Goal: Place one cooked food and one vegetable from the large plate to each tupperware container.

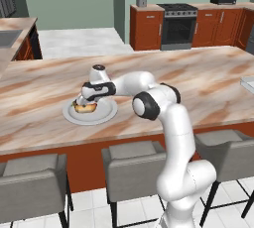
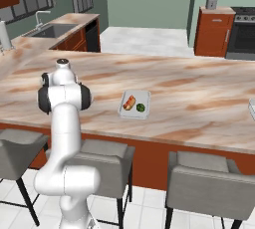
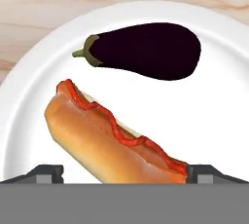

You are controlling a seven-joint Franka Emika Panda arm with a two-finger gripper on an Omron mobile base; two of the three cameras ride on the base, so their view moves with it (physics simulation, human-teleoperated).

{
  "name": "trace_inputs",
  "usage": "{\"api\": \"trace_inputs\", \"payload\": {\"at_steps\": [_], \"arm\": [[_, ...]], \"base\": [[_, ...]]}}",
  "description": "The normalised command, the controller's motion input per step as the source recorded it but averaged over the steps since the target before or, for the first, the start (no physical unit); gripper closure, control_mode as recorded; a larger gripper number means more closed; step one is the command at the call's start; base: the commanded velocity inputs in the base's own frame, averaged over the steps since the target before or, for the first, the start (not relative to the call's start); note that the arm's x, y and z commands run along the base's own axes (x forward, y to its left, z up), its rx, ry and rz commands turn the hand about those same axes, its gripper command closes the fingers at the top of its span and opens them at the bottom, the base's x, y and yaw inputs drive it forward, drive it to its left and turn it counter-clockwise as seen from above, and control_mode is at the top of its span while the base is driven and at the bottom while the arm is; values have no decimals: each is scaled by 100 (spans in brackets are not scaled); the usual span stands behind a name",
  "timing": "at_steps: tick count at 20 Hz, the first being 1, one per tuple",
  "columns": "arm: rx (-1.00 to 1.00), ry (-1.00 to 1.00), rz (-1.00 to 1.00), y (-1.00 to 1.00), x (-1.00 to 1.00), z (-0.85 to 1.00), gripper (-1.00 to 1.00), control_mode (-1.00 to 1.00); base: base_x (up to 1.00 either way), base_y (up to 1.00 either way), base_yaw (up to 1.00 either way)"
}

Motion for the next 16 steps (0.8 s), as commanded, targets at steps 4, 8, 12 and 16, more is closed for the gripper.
{"api": "trace_inputs", "payload": {"at_steps": [4, 8, 12, 16], "arm": [[0, -10, 17, -1, -6, 0, -100, -100], [0, 0, 26, 0, 1, -16, -100, -100], [-1, 0, 27, 4, 5, -17, -100, -100], [-5, 0, 22, 18, 21, -8, -100, -100]], "base": [[0, 0, 0], [0, 0, 0], [0, 0, 0], [0, 0, 0]]}}
